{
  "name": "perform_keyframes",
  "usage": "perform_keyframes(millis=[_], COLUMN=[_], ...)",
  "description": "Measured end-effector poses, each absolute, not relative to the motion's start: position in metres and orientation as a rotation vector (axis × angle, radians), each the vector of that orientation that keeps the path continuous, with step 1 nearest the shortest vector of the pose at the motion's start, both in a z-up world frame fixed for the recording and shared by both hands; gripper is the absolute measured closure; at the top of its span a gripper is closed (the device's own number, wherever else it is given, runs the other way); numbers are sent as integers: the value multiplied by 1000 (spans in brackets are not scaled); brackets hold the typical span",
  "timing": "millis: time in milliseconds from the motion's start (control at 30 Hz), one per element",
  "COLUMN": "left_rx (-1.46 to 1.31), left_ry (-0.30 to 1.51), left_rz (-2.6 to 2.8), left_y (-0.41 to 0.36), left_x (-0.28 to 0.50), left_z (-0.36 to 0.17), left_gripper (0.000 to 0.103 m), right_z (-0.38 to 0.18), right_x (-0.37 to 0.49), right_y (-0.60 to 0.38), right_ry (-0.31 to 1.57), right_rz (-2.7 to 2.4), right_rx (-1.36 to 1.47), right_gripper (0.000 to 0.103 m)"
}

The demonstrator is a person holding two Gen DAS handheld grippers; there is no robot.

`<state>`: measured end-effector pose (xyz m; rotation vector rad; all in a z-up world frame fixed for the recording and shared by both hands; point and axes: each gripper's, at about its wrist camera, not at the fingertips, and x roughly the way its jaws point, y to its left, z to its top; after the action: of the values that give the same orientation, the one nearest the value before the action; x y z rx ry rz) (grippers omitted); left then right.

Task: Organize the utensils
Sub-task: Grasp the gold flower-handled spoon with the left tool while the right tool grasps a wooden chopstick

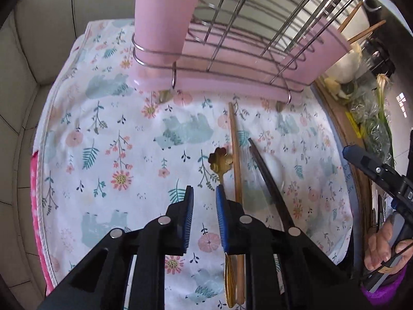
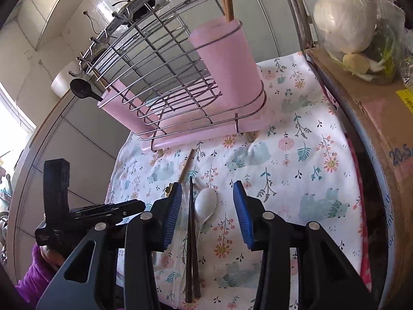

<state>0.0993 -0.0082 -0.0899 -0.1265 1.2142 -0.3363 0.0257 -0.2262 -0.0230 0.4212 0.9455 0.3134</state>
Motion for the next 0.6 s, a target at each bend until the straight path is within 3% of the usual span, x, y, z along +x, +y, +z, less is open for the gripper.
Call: perform_keyframes(millis=[167, 600], left_rx=[-94, 11], left_ry=[1316, 1346], left_rz=[-338, -354], left_y=[-25, -54], left_x=[117, 128], left_z=[-112, -110], left_gripper=[90, 90], right_z=[-30, -40], right_x=[28, 34], right_y=[-228, -228], right_ry=[959, 984], right_rz=[332, 361], right_rx=[431, 447], right_gripper=[62, 62])
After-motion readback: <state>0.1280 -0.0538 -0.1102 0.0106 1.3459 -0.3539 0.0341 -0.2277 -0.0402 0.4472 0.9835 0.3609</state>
